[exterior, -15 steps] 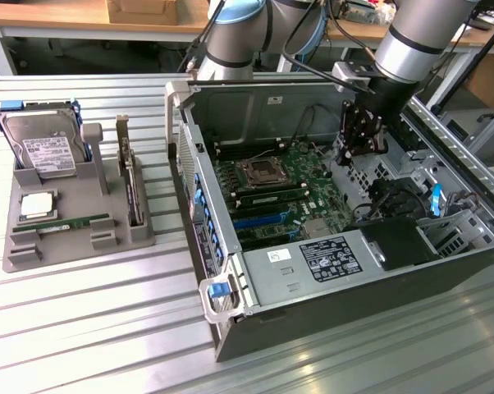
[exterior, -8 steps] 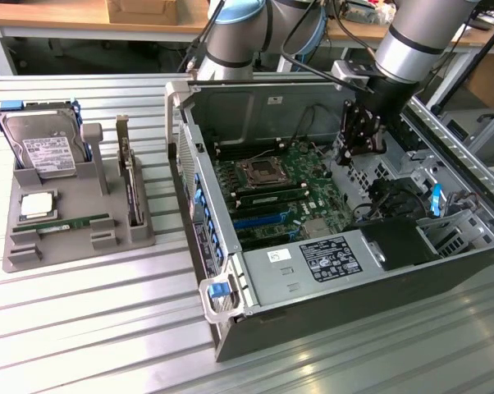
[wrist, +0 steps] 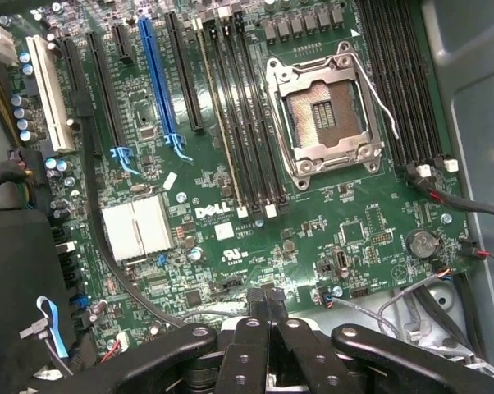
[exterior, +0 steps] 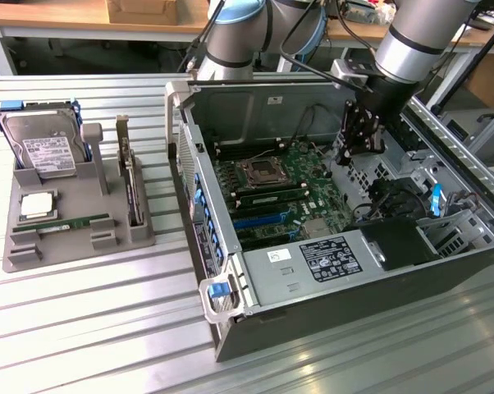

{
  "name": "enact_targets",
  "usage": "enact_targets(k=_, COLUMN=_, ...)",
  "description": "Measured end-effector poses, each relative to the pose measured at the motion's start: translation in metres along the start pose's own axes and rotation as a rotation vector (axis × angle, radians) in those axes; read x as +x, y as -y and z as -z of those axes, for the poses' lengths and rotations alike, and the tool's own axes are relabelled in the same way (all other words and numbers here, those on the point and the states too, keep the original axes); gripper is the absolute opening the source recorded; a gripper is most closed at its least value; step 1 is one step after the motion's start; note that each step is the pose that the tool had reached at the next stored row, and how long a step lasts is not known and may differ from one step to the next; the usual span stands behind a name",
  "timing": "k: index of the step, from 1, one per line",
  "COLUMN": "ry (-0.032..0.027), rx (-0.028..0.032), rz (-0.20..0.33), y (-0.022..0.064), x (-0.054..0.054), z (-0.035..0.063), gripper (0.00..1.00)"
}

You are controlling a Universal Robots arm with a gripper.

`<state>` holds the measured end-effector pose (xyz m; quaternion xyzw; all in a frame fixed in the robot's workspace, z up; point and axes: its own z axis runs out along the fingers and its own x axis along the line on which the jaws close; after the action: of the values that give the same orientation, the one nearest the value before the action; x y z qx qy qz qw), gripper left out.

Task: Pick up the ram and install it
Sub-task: 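Press down the ram until it locks into place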

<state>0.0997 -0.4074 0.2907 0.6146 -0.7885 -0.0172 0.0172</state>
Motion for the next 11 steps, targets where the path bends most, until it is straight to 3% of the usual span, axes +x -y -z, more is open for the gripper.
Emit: enact_targets(k=11, ry=0.0030, rx=-0.0004, rz=-0.062, y=0.0000, x=0.0000, z=-0.0001, gripper=0.11)
